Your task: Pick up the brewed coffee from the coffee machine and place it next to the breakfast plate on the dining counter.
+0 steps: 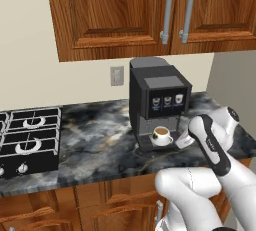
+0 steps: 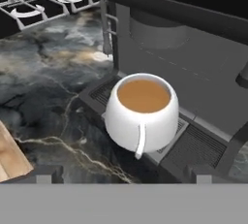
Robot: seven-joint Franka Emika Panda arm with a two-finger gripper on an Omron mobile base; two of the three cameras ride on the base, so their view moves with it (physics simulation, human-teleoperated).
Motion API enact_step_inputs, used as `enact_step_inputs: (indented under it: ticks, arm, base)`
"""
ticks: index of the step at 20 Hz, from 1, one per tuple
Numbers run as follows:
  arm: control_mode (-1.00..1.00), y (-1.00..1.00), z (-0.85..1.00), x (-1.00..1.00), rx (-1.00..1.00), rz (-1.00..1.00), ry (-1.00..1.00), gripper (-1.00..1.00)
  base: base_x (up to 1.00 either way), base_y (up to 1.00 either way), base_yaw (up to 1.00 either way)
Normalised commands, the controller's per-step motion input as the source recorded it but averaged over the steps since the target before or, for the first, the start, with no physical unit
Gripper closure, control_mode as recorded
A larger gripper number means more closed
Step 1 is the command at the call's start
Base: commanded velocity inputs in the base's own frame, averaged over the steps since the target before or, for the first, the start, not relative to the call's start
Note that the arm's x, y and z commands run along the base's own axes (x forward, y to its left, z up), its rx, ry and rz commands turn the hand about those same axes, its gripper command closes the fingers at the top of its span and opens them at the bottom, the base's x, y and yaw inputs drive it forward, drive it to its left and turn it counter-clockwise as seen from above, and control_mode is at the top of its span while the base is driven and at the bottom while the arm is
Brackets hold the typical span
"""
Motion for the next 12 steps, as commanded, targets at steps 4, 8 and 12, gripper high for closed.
enact_step_inputs:
  ticks: [4,8,12]
  arm:
    - [-1.0,0.0,-0.28,0.13,0.11,0.12,-0.13,-1.0]
    - [-1.0,0.0,-0.28,0.16,0.12,0.15,-0.11,-1.0]
    - [-1.0,0.01,-0.22,0.15,0.13,0.12,-0.11,-1.0]
  base:
    - [0.0,0.0,0.0]
    - [0.0,0.0,0.0]
    - [0.0,0.0,0.0]
